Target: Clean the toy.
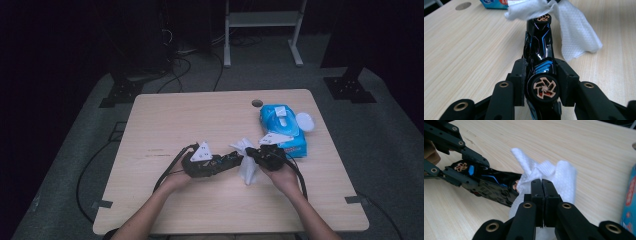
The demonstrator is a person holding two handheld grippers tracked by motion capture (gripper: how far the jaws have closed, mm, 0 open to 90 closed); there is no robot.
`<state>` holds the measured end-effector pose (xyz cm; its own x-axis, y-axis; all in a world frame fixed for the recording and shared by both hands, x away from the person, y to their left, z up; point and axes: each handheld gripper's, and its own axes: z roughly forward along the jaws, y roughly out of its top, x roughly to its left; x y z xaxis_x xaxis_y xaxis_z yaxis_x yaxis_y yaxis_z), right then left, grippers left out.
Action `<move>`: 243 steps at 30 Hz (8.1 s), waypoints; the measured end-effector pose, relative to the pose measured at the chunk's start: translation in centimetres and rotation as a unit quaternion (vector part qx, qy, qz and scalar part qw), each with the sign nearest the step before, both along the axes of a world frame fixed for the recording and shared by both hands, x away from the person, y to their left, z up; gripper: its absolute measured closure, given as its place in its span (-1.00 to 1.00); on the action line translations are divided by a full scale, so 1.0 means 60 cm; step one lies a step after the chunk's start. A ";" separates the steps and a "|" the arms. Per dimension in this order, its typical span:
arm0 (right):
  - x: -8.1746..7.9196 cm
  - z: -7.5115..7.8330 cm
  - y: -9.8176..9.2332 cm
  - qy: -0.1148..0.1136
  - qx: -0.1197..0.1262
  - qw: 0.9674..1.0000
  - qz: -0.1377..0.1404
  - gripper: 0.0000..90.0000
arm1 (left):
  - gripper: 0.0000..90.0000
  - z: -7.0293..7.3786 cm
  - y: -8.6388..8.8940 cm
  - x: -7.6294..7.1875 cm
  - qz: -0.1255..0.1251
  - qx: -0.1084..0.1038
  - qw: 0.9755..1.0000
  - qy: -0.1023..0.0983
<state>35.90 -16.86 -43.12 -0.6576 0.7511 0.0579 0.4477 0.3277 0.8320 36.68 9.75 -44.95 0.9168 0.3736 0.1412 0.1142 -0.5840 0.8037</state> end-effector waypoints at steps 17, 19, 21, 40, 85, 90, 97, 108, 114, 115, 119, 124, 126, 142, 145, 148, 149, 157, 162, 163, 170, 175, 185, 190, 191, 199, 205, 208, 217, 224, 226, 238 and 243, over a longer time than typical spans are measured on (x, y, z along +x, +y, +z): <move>0.001 -0.022 0.004 0.037 0.062 0.997 0.037 0.96 | 0.25 0.020 -0.035 0.020 -0.010 0.105 0.994 0.038; 0.001 -0.020 0.000 0.037 0.062 0.997 0.026 0.96 | 0.25 0.021 -0.025 0.017 -0.011 0.110 0.993 0.040; 0.001 -0.021 -0.004 0.039 0.068 0.997 0.018 0.96 | 0.23 0.022 -0.022 0.016 -0.011 0.112 0.993 0.045; -0.002 -0.026 0.005 0.053 0.086 0.994 0.035 0.96 | 0.27 0.036 -0.088 0.023 -0.020 0.186 0.982 0.035; -0.052 0.073 0.023 -0.030 0.119 0.989 0.083 0.96 | 0.26 0.076 -0.054 -0.021 -0.031 0.016 0.999 -0.010; -0.057 0.085 0.031 -0.056 0.104 0.989 0.088 0.96 | 0.28 0.087 -0.042 -0.022 -0.028 -0.012 1.000 -0.008; -0.056 0.078 0.018 -0.039 0.119 0.989 0.079 0.96 | 0.28 0.085 -0.043 -0.022 -0.028 -0.015 0.999 -0.006; -0.046 0.063 0.004 -0.026 0.114 0.991 0.057 0.96 | 0.28 0.085 -0.035 -0.020 -0.027 -0.019 0.999 -0.001; -0.049 0.075 0.015 -0.036 0.121 0.989 0.073 0.96 | 0.28 0.086 -0.034 -0.021 -0.027 -0.020 0.999 -0.003; -0.045 0.066 0.011 -0.031 0.114 0.991 0.067 0.96 | 0.28 0.086 -0.034 -0.021 -0.026 -0.018 1.000 -0.003; -0.033 0.041 -0.006 -0.001 0.115 0.992 0.050 0.96 | 0.28 0.083 -0.035 -0.022 -0.025 -0.013 1.000 -0.002; -0.039 0.058 0.004 -0.014 0.134 0.989 0.063 0.96 | 0.28 0.084 -0.036 -0.020 -0.028 -0.016 0.999 0.000; -0.040 0.061 0.008 -0.021 0.130 0.989 0.067 0.96 | 0.28 0.085 -0.034 -0.020 -0.028 -0.019 0.999 -0.001; -0.021 0.019 -0.009 0.046 0.159 0.984 0.060 0.96 | 0.28 0.090 -0.031 -0.021 -0.030 -0.037 0.999 -0.001; -0.025 0.028 -0.011 0.040 0.161 0.984 0.060 0.96 | 0.28 0.092 -0.033 -0.023 -0.030 -0.042 0.999 -0.005; -0.028 0.035 -0.012 0.034 0.169 0.983 0.061 0.96 | 0.28 0.091 -0.033 -0.024 -0.031 -0.047 0.998 -0.002; -0.029 0.039 -0.012 0.034 0.169 0.983 0.062 0.96 | 0.27 0.090 -0.032 -0.023 -0.032 -0.048 0.998 0.000; -0.041 0.064 0.001 0.012 0.179 0.980 0.088 0.96 | 0.27 0.084 -0.032 -0.023 -0.037 -0.044 0.998 0.005; -0.050 0.065 0.032 -0.007 0.135 0.986 0.100 0.96 | 0.28 0.062 -0.041 -0.024 -0.036 -0.024 0.999 0.012; -0.050 0.064 0.033 -0.008 0.130 0.986 0.099 0.96 | 0.28 0.058 -0.041 -0.023 -0.034 -0.026 0.999 0.015; -0.034 0.041 0.013 0.001 0.082 0.995 0.059 0.96 | 0.28 0.042 -0.029 -0.011 -0.026 -0.028 0.999 0.038; -0.043 0.033 0.040 0.002 0.077 0.993 0.085 0.96 | 0.28 0.036 -0.032 -0.012 -0.027 -0.013 0.999 0.034; -0.034 0.016 0.039 0.006 0.044 0.997 0.063 0.96 | 0.32 0.020 -0.031 -0.013 -0.032 0.006 0.999 0.042; -0.045 0.012 0.067 0.000 0.033 0.995 0.090 0.96 | 0.32 0.011 -0.028 -0.010 -0.029 0.011 0.998 0.052; -0.046 0.011 0.069 -0.001 0.030 0.995 0.092 0.96 | 0.32 0.007 -0.027 -0.010 -0.028 0.011 0.998 0.058; -0.046 0.000 0.063 -0.009 0.009 0.996 0.088 0.88 | 0.21 0.002 -0.025 -0.008 -0.034 0.024 0.997 0.063; -0.052 0.000 0.068 -0.026 -0.003 0.995 0.093 0.79 | -0.11 -0.010 -0.034 -0.006 -0.040 0.048 0.996 0.068; -0.053 -0.001 0.069 -0.027 -0.003 0.995 0.093 0.78 | -0.18 -0.012 -0.037 -0.007 -0.042 0.053 0.996 0.065; -0.054 -0.004 0.067 -0.026 0.003 0.996 0.090 0.79 | -0.56 -0.012 -0.040 -0.007 -0.031 0.042 0.997 0.065; -0.051 -0.002 0.063 -0.016 0.005 0.996 0.090 0.91 | -0.02 -0.008 -0.035 -0.013 -0.048 0.051 0.997 0.036; -0.049 0.001 0.057 -0.016 -0.002 0.997 0.082 0.92 | 0.09 -0.006 -0.032 -0.012 -0.047 0.047 0.997 0.038; -0.055 0.004 0.069 -0.007 0.003 0.995 0.099 0.93 | 0.24 -0.004 -0.032 -0.012 -0.042 0.045 0.997 0.037; -0.043 0.007 0.041 -0.014 -0.016 0.998 0.063 0.93 | 0.26 -0.004 -0.030 -0.012 -0.037 0.037 0.998 0.041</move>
